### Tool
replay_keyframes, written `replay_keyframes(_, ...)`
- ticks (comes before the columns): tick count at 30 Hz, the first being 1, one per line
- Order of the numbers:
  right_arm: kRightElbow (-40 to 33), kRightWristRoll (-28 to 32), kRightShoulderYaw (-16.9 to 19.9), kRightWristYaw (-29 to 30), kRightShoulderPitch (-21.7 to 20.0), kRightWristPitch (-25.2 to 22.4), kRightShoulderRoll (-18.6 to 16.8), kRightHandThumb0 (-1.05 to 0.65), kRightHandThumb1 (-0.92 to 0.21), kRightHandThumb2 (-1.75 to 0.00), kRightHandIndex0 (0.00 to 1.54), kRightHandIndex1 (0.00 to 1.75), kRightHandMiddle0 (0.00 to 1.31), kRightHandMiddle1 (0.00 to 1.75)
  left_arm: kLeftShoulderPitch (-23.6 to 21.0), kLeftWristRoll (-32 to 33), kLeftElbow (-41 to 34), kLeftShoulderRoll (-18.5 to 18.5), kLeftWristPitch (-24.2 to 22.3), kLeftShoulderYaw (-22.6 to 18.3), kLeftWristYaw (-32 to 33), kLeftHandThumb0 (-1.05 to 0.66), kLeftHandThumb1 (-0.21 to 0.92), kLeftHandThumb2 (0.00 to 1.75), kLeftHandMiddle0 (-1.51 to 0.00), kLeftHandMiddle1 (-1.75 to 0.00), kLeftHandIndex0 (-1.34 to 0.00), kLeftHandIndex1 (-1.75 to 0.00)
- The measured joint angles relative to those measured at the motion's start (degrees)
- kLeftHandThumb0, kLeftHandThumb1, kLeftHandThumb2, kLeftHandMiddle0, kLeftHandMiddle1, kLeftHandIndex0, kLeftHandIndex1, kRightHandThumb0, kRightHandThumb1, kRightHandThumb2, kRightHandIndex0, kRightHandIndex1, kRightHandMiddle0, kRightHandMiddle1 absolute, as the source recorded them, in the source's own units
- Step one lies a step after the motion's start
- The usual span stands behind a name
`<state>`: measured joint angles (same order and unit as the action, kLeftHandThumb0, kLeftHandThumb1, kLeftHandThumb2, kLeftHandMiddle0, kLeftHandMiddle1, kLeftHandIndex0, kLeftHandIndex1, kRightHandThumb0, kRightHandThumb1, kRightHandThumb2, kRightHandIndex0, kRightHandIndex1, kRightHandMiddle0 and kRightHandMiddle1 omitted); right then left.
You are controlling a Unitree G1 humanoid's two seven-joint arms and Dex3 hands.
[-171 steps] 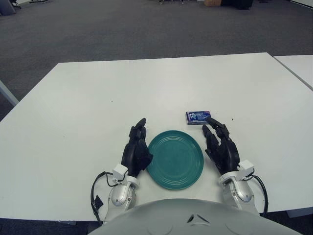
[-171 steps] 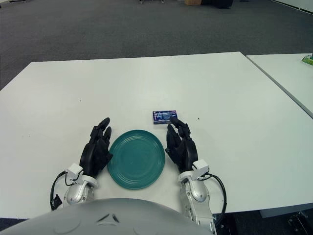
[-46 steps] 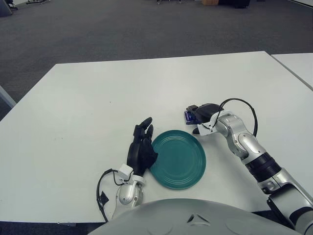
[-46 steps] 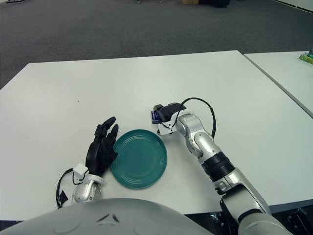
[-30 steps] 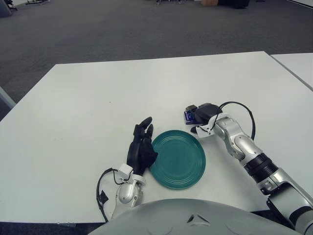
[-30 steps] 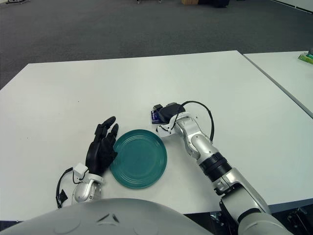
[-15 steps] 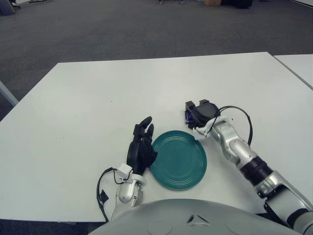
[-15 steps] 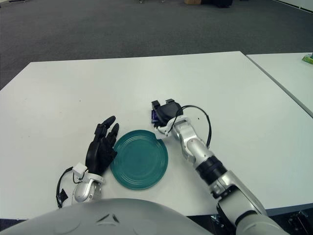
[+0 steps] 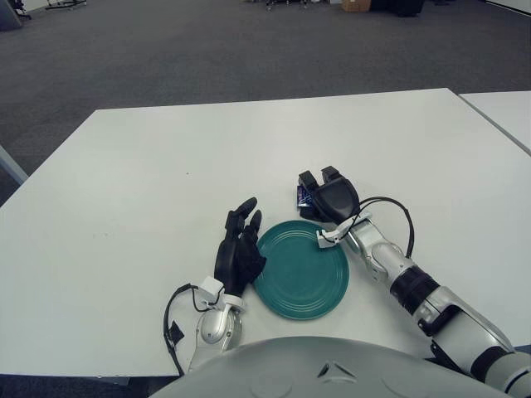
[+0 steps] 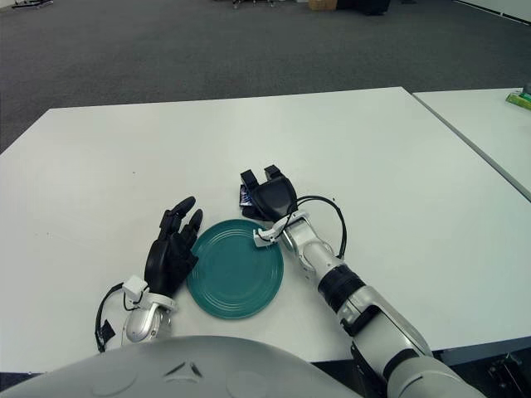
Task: Put the gum into the plate.
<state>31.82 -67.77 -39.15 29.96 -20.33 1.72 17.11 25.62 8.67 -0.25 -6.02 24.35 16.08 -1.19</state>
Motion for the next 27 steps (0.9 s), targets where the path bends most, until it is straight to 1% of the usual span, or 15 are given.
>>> replay_keyframes(2, 0.8, 0.5, -0.1, 2.2, -0.5, 1.0, 0.2, -0.6, -0.92, -0.57, 0.98, 1.75, 0.71, 1.75, 0.0, 0.4, -0.5, 0.0, -0.3, -0.1, -0.3, -1.05, 0.92, 1.04, -0.4, -0.01, 0.0, -0.75)
replay_keyframes(6, -4.6, 1.8, 0.5, 0.1, 1.5, 2.4, 3.1, -0.57, -0.92, -0.55, 1.02, 1.75, 0.77, 1.75, 0.4, 1.4, -1.7, -0.1, -1.1, -0.3, -0.7, -1.05, 0.92, 1.04, -0.4, -0.01, 0.0, -0.75)
replay_keyframes(9, -4.7, 2.2, 0.3, 0.6, 1.8, 3.1, 3.4, -0.56, -0.92, -0.55, 1.04, 1.75, 0.79, 1.75, 0.6, 1.9, -1.9, -0.2, -1.9, -0.5, -0.9, -1.05, 0.92, 1.04, -0.41, -0.02, 0.0, -0.76)
replay_keyframes(11, -5.2, 2.4, 0.4, 0.2, 2.0, 3.1, 3.6, -0.54, -0.92, -0.55, 1.07, 1.75, 0.83, 1.75, 0.6, 2.0, -2.1, -0.2, -2.4, -0.4, -1.2, -1.05, 0.92, 1.04, -0.4, -0.01, 0.0, -0.75)
replay_keyframes(14, -7.7, 3.0, 0.7, -2.2, 2.8, 2.8, 4.6, -0.52, -0.9, -0.56, 1.15, 1.75, 0.9, 1.75, 0.6, 2.0, -2.6, -0.2, -3.2, -0.3, -1.5, -1.05, 0.92, 1.06, -0.4, -0.01, 0.0, -0.74)
replay_keyframes(18, -12.0, 3.7, 1.7, -8.4, 3.3, 2.5, 6.2, -0.5, -0.86, -0.61, 1.22, 1.75, 0.97, 1.75, 0.7, 1.9, -3.2, -0.3, -4.0, -0.4, -1.4, -1.05, 0.92, 1.06, -0.39, 0.0, 0.0, -0.75)
replay_keyframes(22, -13.5, 4.6, 3.2, -11.7, 3.1, 1.8, 6.6, -0.49, -0.83, -0.66, 1.23, 1.75, 0.99, 1.75, 0.8, 1.8, -3.6, -0.3, -4.4, -0.6, -1.4, -1.05, 0.92, 1.06, -0.4, -0.01, 0.0, -0.76)
replay_keyframes(27, -13.3, 8.6, 5.9, -14.7, 2.0, 1.8, 5.8, -0.47, -0.8, -0.69, 1.22, 1.75, 0.97, 1.75, 0.9, 1.7, -3.7, -0.3, -4.5, -0.7, -1.4, -1.05, 0.92, 1.05, -0.42, -0.01, 0.0, -0.8)
